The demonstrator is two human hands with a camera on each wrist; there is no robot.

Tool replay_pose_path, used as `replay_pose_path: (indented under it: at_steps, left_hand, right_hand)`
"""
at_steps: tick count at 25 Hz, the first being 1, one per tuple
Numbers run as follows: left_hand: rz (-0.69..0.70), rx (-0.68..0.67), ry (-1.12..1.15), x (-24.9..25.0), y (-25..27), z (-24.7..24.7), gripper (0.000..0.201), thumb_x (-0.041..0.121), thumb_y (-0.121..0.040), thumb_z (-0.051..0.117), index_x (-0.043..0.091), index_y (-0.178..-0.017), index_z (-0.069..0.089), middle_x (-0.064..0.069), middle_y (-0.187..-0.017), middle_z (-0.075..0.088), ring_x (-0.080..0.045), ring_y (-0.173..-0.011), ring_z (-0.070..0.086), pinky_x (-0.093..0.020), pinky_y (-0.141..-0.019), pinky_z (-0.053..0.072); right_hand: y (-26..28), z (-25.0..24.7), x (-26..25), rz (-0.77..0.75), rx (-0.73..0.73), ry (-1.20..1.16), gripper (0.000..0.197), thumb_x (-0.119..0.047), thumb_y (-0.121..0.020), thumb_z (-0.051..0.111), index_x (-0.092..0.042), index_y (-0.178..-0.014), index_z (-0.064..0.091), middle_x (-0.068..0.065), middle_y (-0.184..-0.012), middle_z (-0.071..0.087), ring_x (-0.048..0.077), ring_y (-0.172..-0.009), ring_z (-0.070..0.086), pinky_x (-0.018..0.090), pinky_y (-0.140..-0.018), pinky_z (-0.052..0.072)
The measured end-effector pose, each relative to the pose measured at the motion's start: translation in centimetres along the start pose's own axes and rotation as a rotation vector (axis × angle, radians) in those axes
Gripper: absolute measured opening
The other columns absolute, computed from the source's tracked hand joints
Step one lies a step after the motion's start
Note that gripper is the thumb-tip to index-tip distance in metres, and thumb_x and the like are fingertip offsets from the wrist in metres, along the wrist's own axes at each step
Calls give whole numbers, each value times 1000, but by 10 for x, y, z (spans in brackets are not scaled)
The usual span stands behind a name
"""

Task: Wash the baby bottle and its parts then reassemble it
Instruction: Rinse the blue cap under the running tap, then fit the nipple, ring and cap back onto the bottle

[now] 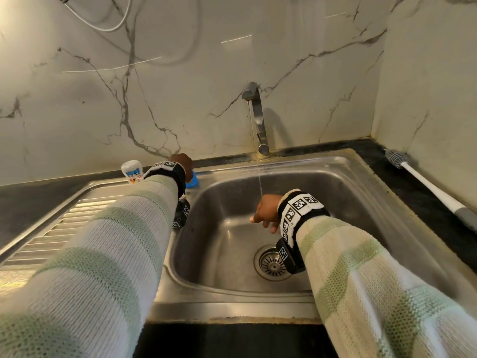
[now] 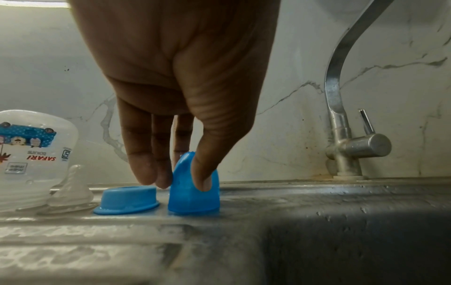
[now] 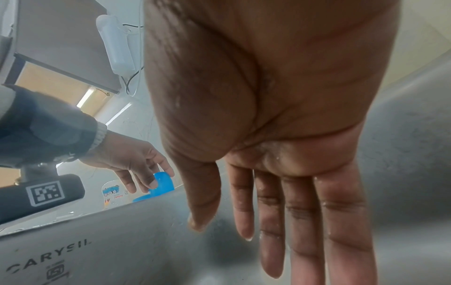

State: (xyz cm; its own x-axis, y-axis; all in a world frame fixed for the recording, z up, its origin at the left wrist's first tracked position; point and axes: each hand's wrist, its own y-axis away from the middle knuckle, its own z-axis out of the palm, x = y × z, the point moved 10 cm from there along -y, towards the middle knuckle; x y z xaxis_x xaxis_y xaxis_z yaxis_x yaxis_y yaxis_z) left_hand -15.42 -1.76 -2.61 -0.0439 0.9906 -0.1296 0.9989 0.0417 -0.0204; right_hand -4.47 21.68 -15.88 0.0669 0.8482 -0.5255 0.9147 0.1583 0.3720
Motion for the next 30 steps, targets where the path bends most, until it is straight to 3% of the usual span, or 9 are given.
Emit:
replay_pose_path:
  at_steps: [3, 6, 8, 12, 14, 18, 23, 27, 30]
  left_hand:
    - [-17, 5, 35, -2, 1, -2, 46, 17, -83, 76, 5, -124, 60, -15, -124, 62, -32, -111, 61, -38, -95, 50]
    - [-80, 28, 110, -8, 6, -12, 38, 22, -82, 77, 5, -109, 57, -16, -120, 61, -30, -96, 59, -39, -86, 50]
    - [-111, 110, 121, -6, 13, -26, 42, 24, -84, 74, 3, -116, 57, -17, -124, 56, -34, -101, 60, -42, -88, 50]
    - [88, 238, 411, 48, 32, -36, 40, 24, -90, 63, 12, -128, 62, -11, -133, 58, -33, -119, 57, -33, -98, 44]
    - [247, 147, 695, 92, 38, -22, 33, 15, -93, 59, 8, -125, 65, -12, -125, 66, -33, -115, 60, -27, -91, 45]
    - [350, -21, 1038, 150, 45, -16, 28, 4, -96, 52, 6, -123, 61, -11, -115, 65, -25, -103, 58, -36, -93, 48]
    - [324, -66, 1085, 167, 32, -20, 57, -7, -92, 44, 7, -147, 41, -11, -134, 58, -30, -123, 54, -48, -104, 47]
    - [339, -77, 1123, 168, 28, -24, 65, -17, -87, 39, 11, -146, 45, -9, -130, 59, -26, -107, 56, -51, -93, 55]
    - [334, -52, 1117, 166, 24, -30, 55, -10, -94, 42, 14, -143, 50, -7, -136, 56, -21, -101, 53, -40, -91, 55]
  right_hand:
    - [-1, -1, 0, 1, 0, 3, 44, -41, -88, 68, -5, -114, 65, 7, -95, 75, 26, -84, 73, 45, -89, 56]
    - [-1, 0, 3, 14, -1, 9, 45, -42, -88, 67, -6, -115, 65, 7, -96, 75, 26, -85, 73, 45, -90, 56]
    - [-1, -1, 6, 31, 2, 19, 48, -44, -88, 67, -6, -117, 63, 7, -95, 75, 26, -85, 73, 45, -89, 56]
    - [-2, -4, 13, 80, 20, 68, 57, -46, -86, 67, -9, -127, 56, 9, -108, 72, 29, -95, 71, 47, -91, 55]
    - [-2, -8, 16, 102, 28, 121, 61, -50, -85, 66, -10, -129, 57, 8, -116, 70, 29, -103, 68, 45, -95, 52]
    - [-1, -27, 25, 157, 116, 197, 51, -49, -86, 64, -14, -123, 63, 8, -119, 68, 27, -109, 64, 39, -98, 50]
    - [-6, -30, 34, 190, 155, 163, 42, -44, -85, 65, -12, -112, 66, 10, -108, 72, 29, -101, 68, 40, -93, 54]
    - [-8, -27, 34, 182, 128, 149, 46, -45, -82, 68, -13, -116, 65, 10, -109, 71, 28, -101, 68, 40, -92, 54]
    - [-6, -28, 32, 172, 125, 168, 51, -45, -85, 66, -13, -125, 61, 10, -113, 70, 29, -105, 67, 41, -95, 53]
